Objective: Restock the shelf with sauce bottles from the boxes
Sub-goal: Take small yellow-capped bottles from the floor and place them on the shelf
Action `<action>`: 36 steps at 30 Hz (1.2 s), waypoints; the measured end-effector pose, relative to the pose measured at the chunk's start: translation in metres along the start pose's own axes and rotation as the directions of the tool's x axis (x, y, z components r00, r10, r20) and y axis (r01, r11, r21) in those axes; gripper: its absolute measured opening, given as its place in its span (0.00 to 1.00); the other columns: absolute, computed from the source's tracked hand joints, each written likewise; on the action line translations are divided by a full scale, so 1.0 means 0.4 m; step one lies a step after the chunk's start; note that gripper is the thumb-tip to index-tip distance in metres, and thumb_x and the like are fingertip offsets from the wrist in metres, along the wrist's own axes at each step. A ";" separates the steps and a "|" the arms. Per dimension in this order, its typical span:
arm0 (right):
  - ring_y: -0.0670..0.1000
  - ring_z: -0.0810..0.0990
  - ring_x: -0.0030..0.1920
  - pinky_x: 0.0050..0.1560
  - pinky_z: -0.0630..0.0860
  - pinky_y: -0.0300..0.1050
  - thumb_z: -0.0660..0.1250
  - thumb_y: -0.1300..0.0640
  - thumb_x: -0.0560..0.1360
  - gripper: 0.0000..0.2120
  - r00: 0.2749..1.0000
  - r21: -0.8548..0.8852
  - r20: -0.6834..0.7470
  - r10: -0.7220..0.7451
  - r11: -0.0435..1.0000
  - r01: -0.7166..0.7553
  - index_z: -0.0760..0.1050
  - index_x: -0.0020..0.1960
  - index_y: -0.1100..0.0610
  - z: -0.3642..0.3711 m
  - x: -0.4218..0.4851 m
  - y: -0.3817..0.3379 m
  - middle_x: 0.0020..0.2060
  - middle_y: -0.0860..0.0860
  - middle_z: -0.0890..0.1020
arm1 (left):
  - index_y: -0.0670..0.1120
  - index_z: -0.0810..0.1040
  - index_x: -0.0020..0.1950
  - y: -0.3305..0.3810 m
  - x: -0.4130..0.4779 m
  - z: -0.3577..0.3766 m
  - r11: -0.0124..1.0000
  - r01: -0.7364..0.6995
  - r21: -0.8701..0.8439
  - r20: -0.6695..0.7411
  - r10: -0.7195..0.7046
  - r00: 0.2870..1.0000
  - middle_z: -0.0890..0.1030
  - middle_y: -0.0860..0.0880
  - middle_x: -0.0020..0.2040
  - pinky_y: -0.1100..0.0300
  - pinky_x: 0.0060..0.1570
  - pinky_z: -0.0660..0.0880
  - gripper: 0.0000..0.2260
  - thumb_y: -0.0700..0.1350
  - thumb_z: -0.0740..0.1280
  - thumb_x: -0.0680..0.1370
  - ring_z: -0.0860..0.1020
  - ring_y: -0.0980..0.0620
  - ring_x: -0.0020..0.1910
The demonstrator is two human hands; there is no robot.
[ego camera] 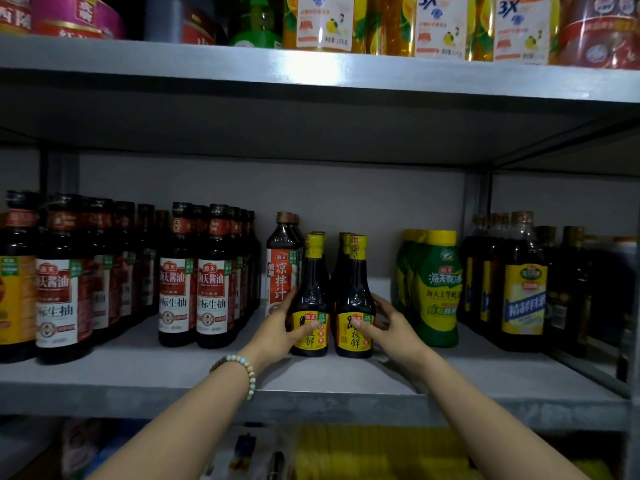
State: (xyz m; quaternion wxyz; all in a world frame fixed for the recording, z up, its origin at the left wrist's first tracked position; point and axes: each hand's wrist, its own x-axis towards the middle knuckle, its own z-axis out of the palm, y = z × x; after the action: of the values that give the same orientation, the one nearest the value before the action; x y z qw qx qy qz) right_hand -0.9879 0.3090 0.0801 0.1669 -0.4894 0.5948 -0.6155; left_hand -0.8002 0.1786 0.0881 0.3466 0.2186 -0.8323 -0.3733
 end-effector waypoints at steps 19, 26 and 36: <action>0.47 0.74 0.61 0.50 0.78 0.36 0.69 0.60 0.74 0.32 0.999 -0.028 0.032 0.000 1.000 0.001 0.59 0.74 0.53 0.000 0.002 -0.004 0.62 0.48 0.74 | 0.53 0.52 0.77 0.003 0.012 0.021 0.997 -0.047 0.057 -0.025 0.049 0.998 0.65 0.50 0.73 0.62 0.63 0.64 0.37 0.53 0.69 0.74 0.65 0.52 0.70; 0.45 0.74 0.58 0.50 0.76 0.36 0.67 0.60 0.75 0.32 0.999 -0.057 0.042 0.009 0.998 -0.007 0.57 0.75 0.52 0.005 -0.004 -0.011 0.61 0.47 0.74 | 0.53 0.52 0.77 -0.005 0.015 0.022 0.999 -0.033 0.042 -0.019 0.034 0.999 0.65 0.51 0.73 0.58 0.67 0.65 0.38 0.53 0.69 0.73 0.65 0.52 0.70; 0.46 0.68 0.66 0.59 0.66 0.36 0.68 0.51 0.75 0.37 1.000 -0.385 -0.021 0.009 0.923 -0.016 0.52 0.76 0.57 0.046 -0.112 -0.147 0.71 0.51 0.65 | 0.48 0.50 0.77 0.036 -0.094 -0.100 0.986 0.004 0.165 0.124 -0.025 0.992 0.63 0.52 0.74 0.53 0.71 0.63 0.38 0.61 0.64 0.74 0.65 0.51 0.71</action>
State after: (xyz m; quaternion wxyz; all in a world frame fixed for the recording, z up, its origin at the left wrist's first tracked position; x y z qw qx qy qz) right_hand -0.9301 0.3477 0.1111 0.0658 -0.5030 0.7089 -0.4900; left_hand -0.7473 0.1922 0.1031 0.2716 0.2285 -0.8789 -0.3187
